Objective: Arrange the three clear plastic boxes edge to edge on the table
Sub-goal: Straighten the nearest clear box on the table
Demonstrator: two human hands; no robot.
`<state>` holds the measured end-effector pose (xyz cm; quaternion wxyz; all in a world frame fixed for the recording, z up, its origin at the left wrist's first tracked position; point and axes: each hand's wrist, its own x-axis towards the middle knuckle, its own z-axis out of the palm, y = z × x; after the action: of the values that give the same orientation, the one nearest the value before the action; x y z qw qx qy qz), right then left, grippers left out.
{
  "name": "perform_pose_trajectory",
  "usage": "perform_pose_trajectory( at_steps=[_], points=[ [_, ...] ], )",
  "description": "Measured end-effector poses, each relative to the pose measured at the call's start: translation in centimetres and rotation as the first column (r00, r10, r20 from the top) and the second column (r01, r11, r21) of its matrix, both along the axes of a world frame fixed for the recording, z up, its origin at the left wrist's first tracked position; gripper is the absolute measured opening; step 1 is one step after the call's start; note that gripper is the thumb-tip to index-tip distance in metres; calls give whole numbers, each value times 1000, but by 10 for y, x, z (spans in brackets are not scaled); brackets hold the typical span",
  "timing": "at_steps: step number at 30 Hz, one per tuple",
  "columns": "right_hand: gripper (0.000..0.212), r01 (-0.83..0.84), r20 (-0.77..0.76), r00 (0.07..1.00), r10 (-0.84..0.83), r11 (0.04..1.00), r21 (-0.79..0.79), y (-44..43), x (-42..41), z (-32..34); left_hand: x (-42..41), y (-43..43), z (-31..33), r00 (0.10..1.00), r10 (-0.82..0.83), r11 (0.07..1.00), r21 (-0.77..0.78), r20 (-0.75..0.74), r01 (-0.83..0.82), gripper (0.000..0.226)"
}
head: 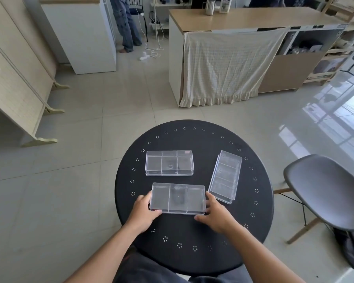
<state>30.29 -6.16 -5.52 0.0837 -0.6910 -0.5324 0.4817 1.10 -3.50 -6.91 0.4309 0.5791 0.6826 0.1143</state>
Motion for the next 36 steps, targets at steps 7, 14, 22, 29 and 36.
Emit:
perform_pose_trajectory(
  at_steps=[7, 14, 22, 29, 36],
  points=[
    [112, -6, 78, 997, -10, 981, 195, 3, -6, 6, -4, 10, 26, 987, 126, 992, 12, 103, -128, 43],
    [52, 56, 155, 983, -99, 963, 262, 13, -4, 26, -10, 20, 40, 973, 232, 969, -84, -10, -232, 82],
    [56, 18, 229, 970, -78, 967, 253, 18, 3, 33, -15, 16, 37, 962, 272, 959, -89, 6, -270, 86],
    [52, 28, 303, 949, -85, 981, 190, 17, -7, 23, -19, 6, 25, 992, 91, 995, -32, -85, -94, 65],
    [52, 82, 284, 951, -121, 986, 145, 22, -14, 25, -24, 8, 15, 987, 140, 982, -119, -77, -148, 46]
  ],
)
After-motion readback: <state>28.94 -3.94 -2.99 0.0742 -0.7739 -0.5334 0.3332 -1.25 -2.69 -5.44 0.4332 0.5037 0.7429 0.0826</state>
